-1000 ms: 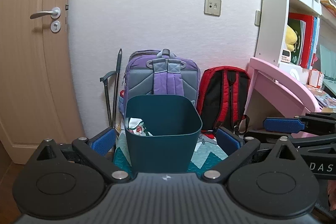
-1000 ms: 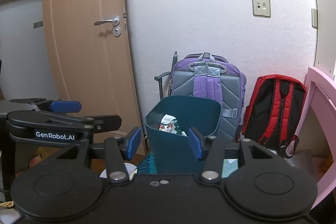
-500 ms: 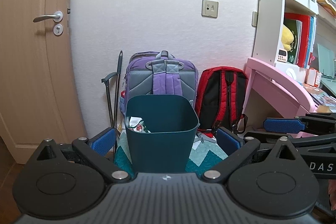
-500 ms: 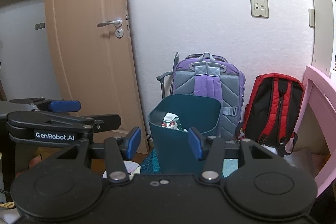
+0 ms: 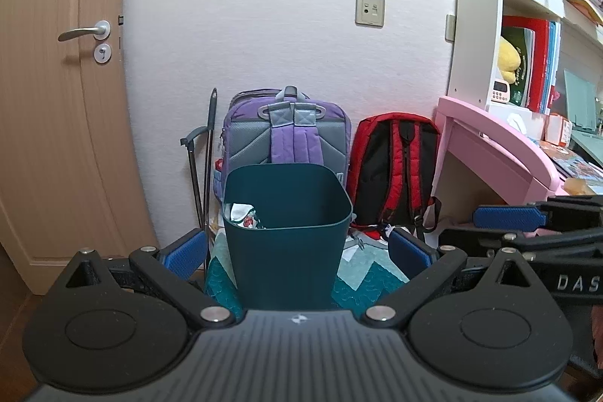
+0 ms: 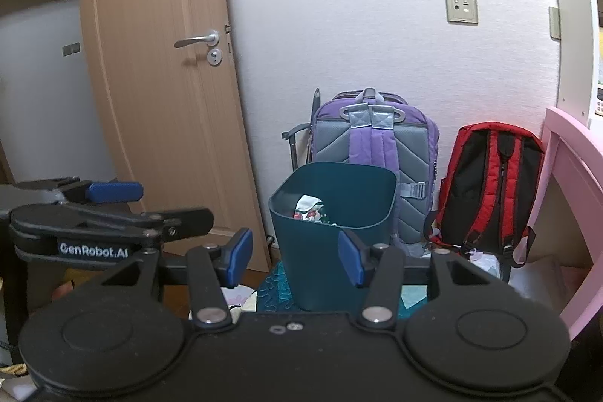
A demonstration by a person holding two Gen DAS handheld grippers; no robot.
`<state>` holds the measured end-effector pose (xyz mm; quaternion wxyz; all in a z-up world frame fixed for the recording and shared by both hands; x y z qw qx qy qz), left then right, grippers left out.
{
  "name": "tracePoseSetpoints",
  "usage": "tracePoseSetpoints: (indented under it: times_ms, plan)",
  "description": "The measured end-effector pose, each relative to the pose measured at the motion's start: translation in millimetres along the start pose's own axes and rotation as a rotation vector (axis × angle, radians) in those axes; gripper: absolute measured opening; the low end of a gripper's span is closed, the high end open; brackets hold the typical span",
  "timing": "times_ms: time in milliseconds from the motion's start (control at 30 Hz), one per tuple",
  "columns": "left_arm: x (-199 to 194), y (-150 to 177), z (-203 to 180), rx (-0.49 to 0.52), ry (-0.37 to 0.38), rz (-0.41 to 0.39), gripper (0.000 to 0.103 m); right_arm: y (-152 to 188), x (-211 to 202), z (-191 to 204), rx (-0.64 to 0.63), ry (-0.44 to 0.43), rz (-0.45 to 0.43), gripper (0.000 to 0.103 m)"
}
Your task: Collect trash
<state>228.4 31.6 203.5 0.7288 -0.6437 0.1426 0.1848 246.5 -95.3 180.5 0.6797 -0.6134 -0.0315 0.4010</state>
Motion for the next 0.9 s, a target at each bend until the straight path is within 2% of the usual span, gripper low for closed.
tracePoseSetpoints:
  times_ms: [433, 900]
  plan:
    - [13, 14, 4, 0.002, -0.004, 0.022, 0.103, 9, 7, 2, -0.003, -0.015, 0.028, 0.051]
    - [51, 33, 17, -0.027, 0.007, 0.047, 0.103, 22, 44, -10, 0.027, -0.019, 0.072, 0.051]
Point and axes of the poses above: each gripper's, at about its wrist camera, not at the fingertips, and x roughly the way its jaws point, z to its left, y to its underside, the point moved 7 cm from there along x, roughly the way its jaws point, and after that the axes turned 8 degrees about x, right-handed, at the moved point
